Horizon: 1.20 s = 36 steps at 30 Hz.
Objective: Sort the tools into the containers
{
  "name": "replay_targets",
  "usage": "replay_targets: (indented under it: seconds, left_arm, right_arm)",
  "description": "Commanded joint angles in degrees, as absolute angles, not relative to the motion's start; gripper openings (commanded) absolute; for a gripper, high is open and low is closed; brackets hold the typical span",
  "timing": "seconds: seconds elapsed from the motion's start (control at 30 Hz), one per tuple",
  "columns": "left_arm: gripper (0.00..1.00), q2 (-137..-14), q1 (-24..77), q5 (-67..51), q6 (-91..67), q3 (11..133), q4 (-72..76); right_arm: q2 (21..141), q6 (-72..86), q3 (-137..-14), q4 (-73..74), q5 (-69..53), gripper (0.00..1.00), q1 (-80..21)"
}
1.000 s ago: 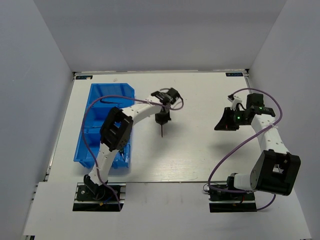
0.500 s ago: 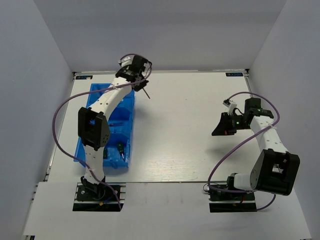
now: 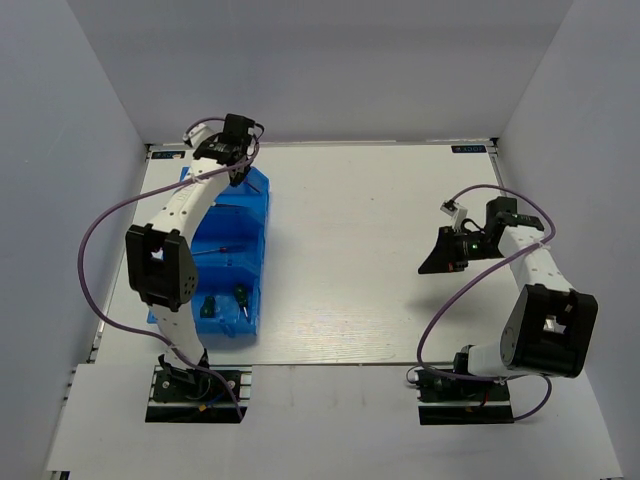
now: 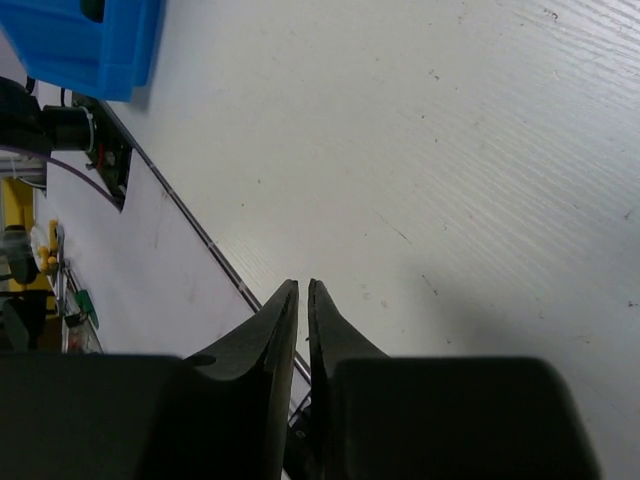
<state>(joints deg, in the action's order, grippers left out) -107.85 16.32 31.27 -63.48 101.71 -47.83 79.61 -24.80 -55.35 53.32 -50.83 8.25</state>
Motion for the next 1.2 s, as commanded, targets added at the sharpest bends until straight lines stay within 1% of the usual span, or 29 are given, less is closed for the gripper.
replay_targets:
  seconds: [0.0,0.07,0.13,0.23,0.27,0.33,0.37,0.4,0.47,0.63,0.67,0.7,0.73,0.77,0.8,0.83,0.9,0.93,0.97,1.0,1.03,1.1,1.17]
  left_arm:
    - [0.00,-105.90,15.12,33.83,-66.00,99.59,-50.97]
    - [0.01,-105.91,14.42,33.84,-66.01,97.83,-50.37]
    - [0.06,-105.38,13.71,33.84,-66.53,95.89,-49.22]
    - [0.26,-104.85,13.18,33.84,-66.53,95.19,-48.08]
    - [0.46,-104.85,13.18,33.32,-66.53,95.19,-48.08]
    - [0.61,-103.80,12.66,33.31,-66.53,95.19,-47.55]
    - [0.66,-103.80,12.66,32.79,-65.75,94.66,-47.03]
    - [0.72,-103.02,12.05,32.00,-64.79,93.79,-46.06]
    - [0.76,-102.30,11.43,31.12,-61.89,93.78,-43.86]
    - [0.76,-101.08,10.90,26.56,-53.99,96.23,-42.11]
    - [0.72,-100.47,10.90,21.58,-50.48,96.24,-38.27]
    - [0.64,-98.72,11.51,18.49,-42.53,95.37,-36.32]
    - [0.54,-97.40,12.04,9.06,-37.75,92.93,-34.04]
    - [0.40,-95.99,12.56,2.35,-32.31,90.81,-28.10]
    - [0.13,-94.32,12.57,-3.20,-26.08,88.53,-26.38]
    - [0.08,-90.74,12.57,-10.47,-24.10,84.07,-25.50]
    - [0.09,-86.07,13.89,-13.61,-18.49,79.39,-26.02]
    - [0.18,-83.35,14.67,-15.71,-17.33,73.80,-26.02]
    - [0.28,-77.40,14.68,-17.04,-16.10,70.87,-26.02]
    - [0.41,-74.47,15.29,-19.05,-14.69,68.32,-26.02]
    - [0.74,-71.83,15.29,-19.77,-12.42,65.25,-27.15]
    - [0.95,-65.61,16.00,-20.91,-10.56,63.38,-31.00]
    - [0.99,-62.16,16.52,-19.86,-9.84,61.97,-33.48]
  right_arm:
    - [78.75,-26.72,-57.83,55.63,-53.18,0.15,8.44]
    - [77.79,-26.81,-57.66,55.37,-52.48,0.17,8.44]
    - [77.26,-26.72,-57.57,55.46,-52.21,0.18,8.53]
    - [76.82,-26.46,-57.66,56.07,-51.77,0.20,8.53]
    - [76.73,-26.28,-58.09,56.16,-51.68,0.21,8.53]
    - [76.46,-26.02,-58.36,56.60,-51.59,0.24,8.61]
    - [76.38,-26.02,-58.71,56.69,-51.50,0.27,8.53]
    - [76.12,-26.02,-58.97,56.86,-51.42,0.27,8.53]
    - [75.59,-25.66,-59.33,57.04,-51.42,0.27,8.53]
    - [73.66,-25.14,-59.41,57.83,-50.54,0.28,8.44]
    - [73.39,-25.14,-59.50,58.09,-50.36,0.28,8.44]
    - [73.04,-24.88,-59.15,57.83,-49.32,0.28,8.35]
    - [71.56,-24.79,-58.63,57.40,-47.91,0.28,8.35]
    - [71.02,-24.35,-58.36,56.26,-46.94,0.29,8.26]
    - [69.80,-22.34,-57.58,54.60,-43.28,0.32,8.17]
    - [68.31,-21.54,-56.87,53.62,-42.02,0.33,8.17]
    - [66.02,-18.22,-55.38,48.98,-38.17,0.37,8.09]
    - [64.09,-17.41,-53.98,47.74,-35.53,0.71,8.09]
    - [62.33,-16.45,-53.36,45.29,-34.12,0.90,8.09]
    - [61.36,-13.91,-53.00,43.00,-31.58,0.90,8.09]
    - [60.48,-13.10,-52.56,42.11,-29.55,0.90,8.00]
    - [57.58,-9.78,-51.24,39.21,-26.38,0.90,7.91]
    - [55.30,-7.57,-50.36,38.59,-21.37,0.90,7.82]
